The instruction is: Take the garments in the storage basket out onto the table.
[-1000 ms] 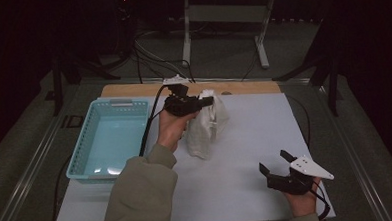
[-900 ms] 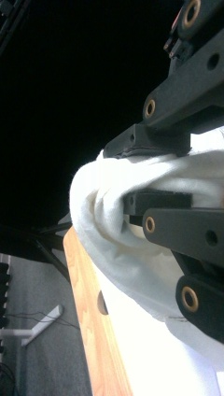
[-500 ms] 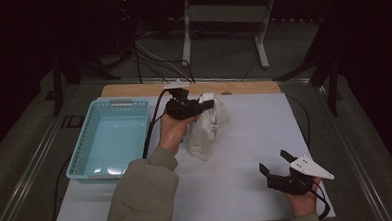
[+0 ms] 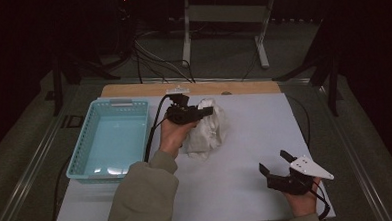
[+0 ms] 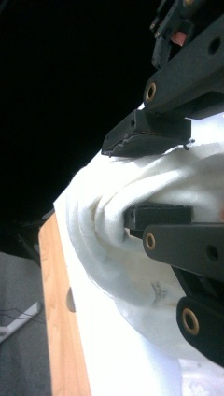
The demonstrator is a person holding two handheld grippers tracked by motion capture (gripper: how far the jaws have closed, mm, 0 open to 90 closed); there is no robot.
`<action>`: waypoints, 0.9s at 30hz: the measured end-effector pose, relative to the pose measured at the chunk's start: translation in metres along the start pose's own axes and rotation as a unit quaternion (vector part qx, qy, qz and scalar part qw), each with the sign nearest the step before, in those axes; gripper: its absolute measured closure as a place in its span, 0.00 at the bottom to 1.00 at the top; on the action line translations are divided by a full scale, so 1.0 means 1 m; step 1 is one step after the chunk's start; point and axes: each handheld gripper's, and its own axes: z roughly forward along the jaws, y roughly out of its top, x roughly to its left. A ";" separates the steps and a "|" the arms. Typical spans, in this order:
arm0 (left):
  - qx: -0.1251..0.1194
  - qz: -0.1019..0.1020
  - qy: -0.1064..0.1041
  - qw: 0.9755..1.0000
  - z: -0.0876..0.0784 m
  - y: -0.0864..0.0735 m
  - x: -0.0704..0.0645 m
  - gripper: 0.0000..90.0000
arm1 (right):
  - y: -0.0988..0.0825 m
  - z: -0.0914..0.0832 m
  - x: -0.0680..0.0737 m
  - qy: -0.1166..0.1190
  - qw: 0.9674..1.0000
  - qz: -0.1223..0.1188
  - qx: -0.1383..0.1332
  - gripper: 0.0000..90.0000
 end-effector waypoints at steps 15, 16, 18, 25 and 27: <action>0.015 -0.012 0.005 1.000 0.003 -0.012 0.005 0.63 | 0.000 0.000 0.000 0.000 1.000 -0.001 0.001 0.11; 0.018 -0.012 0.006 1.000 0.003 -0.013 0.006 0.60 | 0.000 0.000 0.000 0.000 1.000 -0.001 0.001 0.11; 0.023 -0.013 0.008 1.000 0.004 -0.014 0.006 0.57 | 0.000 0.000 0.000 0.000 1.000 -0.001 0.001 0.11; 0.036 -0.017 0.033 0.999 0.007 -0.015 0.007 0.34 | 0.000 0.000 0.000 0.001 1.000 -0.001 0.001 0.11; 0.040 -0.023 0.040 0.998 0.007 -0.015 0.007 0.28 | 0.000 0.000 0.001 0.001 1.000 -0.001 0.001 0.11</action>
